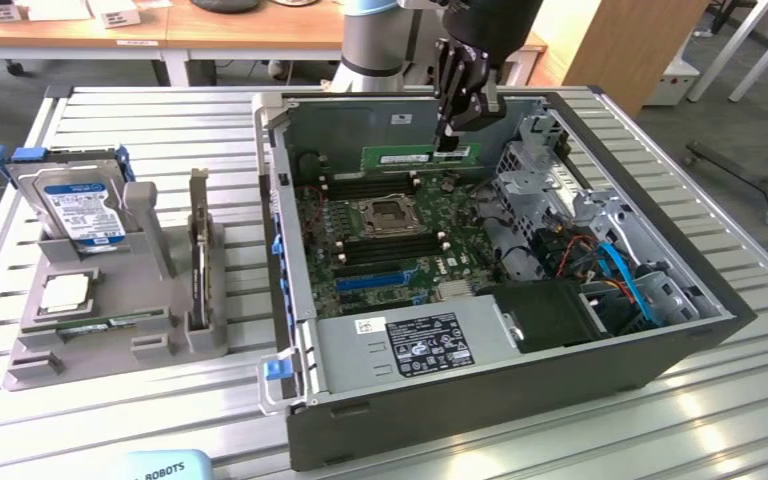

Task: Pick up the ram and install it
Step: 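Insert the ram into the slot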

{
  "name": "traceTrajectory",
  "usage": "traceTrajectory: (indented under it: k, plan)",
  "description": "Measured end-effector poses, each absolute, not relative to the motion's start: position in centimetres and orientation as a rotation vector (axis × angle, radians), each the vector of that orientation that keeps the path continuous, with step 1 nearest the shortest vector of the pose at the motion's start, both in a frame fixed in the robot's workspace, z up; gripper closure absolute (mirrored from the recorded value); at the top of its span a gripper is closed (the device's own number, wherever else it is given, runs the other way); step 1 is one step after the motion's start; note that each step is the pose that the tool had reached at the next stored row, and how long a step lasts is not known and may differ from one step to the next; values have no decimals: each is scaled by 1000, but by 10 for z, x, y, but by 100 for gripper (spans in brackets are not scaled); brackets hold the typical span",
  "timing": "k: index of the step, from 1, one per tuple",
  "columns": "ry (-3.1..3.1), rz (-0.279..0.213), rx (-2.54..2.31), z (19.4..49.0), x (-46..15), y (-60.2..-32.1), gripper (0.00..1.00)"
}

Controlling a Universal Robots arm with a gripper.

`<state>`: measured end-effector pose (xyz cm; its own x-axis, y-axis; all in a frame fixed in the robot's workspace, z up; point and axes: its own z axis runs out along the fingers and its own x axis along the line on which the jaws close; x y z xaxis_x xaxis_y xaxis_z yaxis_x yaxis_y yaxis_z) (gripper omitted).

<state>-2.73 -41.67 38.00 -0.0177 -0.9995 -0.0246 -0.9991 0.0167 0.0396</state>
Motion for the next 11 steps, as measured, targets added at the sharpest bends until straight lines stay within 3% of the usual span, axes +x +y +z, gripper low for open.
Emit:
traceTrajectory:
  k: [11]
  plan:
    - [-2233,-71,2195,372,-27,-417,88]
